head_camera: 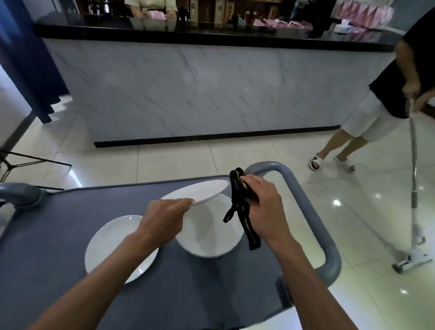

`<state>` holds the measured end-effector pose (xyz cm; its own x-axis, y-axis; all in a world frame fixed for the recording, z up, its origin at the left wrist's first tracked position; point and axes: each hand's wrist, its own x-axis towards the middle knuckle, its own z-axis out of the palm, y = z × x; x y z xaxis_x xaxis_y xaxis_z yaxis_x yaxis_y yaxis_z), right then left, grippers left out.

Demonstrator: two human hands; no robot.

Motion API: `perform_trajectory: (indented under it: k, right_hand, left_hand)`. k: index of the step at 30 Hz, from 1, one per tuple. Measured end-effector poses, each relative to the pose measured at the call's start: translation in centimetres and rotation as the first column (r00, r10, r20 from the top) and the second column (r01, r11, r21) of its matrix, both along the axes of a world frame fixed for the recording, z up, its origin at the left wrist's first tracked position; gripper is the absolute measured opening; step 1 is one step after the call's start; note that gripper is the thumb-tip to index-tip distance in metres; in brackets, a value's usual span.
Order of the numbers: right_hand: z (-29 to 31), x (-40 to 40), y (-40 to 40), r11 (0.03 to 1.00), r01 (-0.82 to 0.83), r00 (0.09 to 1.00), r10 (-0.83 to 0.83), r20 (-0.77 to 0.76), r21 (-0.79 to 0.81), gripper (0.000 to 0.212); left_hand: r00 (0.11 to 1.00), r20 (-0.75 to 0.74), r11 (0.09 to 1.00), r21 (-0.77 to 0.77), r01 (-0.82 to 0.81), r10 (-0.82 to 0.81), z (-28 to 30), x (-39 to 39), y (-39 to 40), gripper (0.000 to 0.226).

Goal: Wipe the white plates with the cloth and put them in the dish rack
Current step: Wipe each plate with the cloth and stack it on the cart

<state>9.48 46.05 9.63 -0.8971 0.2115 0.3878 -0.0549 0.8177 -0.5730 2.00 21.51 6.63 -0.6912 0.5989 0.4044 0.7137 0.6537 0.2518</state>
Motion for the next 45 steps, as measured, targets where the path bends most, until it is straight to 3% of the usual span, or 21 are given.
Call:
perform_trajectory:
  k: [9, 13, 17, 24, 45]
  right_hand:
    - [-2.0, 1.7, 3.8, 0.996, -0.031, 1.0, 0.031, 0.002, -0.08, 0.049]
    - [-2.7, 2.3, 4.0, 0.994, -0.058, 0.998, 0.061, 0.031, -0.092, 0.051]
    - [-3.4, 2.4, 4.0, 0.994, -0.07, 0.996, 0.074, 0.052, -0.089, 0.05]
    - [-4.5, 2.4, 3.6, 0.994, -0.093, 0.991, 0.098, 0.088, -0.056, 0.05]
    - [-4.9, 2.7, 2.2, 0.994, -0.11, 0.977, 0.104, 0.187, 0.022, 0.052]
  left_hand:
    - [0.991, -0.127, 0.99, -0.136, 0.024, -0.042, -3.7, 3.1, 3.4, 0.038]
    - [0.988, -0.11, 0.964, -0.253, 0.075, -0.106, -5.2, 4.0, 3.1, 0.038]
    - [0.992, -0.041, 0.934, -0.344, 0.097, -0.118, -5.7, 4.9, 3.5, 0.06]
    - [0.985, -0.046, 0.898, -0.421, 0.13, -0.164, -6.7, 6.2, 4.4, 0.059]
    - [0.973, -0.046, 0.96, -0.181, 0.214, -0.226, -11.7, 6.1, 2.9, 0.043]
